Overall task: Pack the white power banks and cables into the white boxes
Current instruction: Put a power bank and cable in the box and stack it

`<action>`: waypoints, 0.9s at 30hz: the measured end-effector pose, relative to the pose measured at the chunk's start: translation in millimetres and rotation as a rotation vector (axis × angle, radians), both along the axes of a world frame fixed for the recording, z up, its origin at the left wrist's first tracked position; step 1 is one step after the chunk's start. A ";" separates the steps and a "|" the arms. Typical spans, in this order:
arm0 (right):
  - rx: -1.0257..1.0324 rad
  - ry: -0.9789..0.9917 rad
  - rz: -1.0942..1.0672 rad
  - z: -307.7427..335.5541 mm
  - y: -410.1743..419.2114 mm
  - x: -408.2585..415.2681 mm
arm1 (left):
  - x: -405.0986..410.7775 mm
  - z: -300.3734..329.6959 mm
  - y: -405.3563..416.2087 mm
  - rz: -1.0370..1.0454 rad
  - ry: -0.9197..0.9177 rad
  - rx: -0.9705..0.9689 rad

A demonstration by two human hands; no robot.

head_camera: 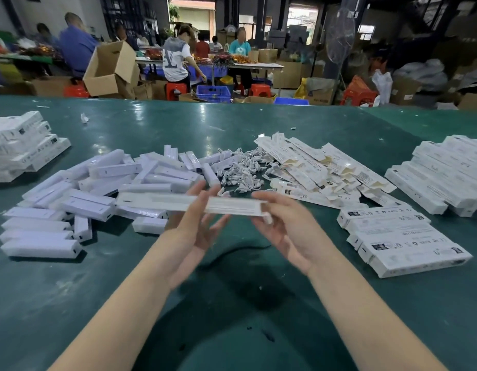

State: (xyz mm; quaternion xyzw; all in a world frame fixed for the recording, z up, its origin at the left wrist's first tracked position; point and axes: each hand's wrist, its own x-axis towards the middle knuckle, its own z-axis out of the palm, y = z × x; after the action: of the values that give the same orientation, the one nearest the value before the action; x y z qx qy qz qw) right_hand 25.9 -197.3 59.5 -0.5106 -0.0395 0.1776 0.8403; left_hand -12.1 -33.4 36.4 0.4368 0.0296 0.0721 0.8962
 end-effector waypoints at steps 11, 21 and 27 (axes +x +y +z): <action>-0.189 -0.267 0.231 -16.9 8.3 -17.8 | 2.0 4.9 10.4 0.295 0.061 -0.147; -0.360 -0.568 0.157 -23.4 10.6 -26.7 | -2.3 5.6 12.8 0.159 0.163 -0.108; -0.506 -0.530 0.176 -22.7 7.7 -26.7 | -6.8 9.8 8.9 0.157 0.207 -0.073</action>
State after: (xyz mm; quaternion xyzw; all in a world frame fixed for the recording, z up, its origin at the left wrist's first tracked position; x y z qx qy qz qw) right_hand -0.8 -189.5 36.8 -0.7251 -0.2540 0.1152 0.6297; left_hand -19.0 -24.5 46.3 0.4052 0.1588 0.0956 0.8952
